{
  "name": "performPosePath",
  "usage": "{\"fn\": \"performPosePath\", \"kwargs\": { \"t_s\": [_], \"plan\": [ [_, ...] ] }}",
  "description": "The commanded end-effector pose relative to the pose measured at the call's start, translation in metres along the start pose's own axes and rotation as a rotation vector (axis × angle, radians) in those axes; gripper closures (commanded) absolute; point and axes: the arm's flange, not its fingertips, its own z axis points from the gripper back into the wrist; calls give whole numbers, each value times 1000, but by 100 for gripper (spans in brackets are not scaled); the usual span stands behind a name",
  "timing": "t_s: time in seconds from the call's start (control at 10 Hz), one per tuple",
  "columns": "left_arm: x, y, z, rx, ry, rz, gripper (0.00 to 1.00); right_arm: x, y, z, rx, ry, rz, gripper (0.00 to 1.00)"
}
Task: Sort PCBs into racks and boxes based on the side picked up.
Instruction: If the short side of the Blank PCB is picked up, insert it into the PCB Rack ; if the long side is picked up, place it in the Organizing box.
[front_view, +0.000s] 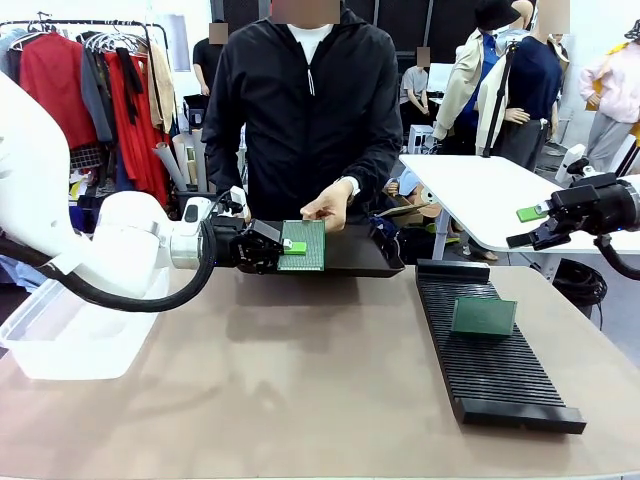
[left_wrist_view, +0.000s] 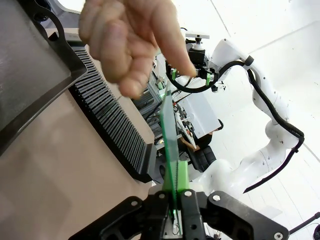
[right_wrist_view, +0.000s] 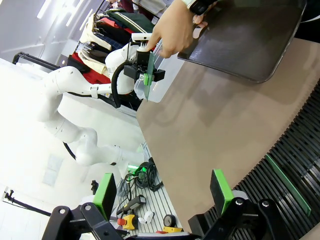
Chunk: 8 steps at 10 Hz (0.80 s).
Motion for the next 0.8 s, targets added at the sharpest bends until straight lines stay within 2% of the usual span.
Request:
{"fn": "performPosePath", "kwargs": {
  "t_s": [0.0, 0.6, 0.7],
  "plan": [
    [0, 0, 0, 0, -1, -5, 100, 0, 2, 0, 8, 1, 1, 0],
    [0, 0, 0, 0, 0, 0, 100, 0, 2, 0, 8, 1, 1, 0],
    [6, -11, 16, 16, -4, -2, 100, 0, 2, 0, 8, 1, 1, 0]
  ]
}}
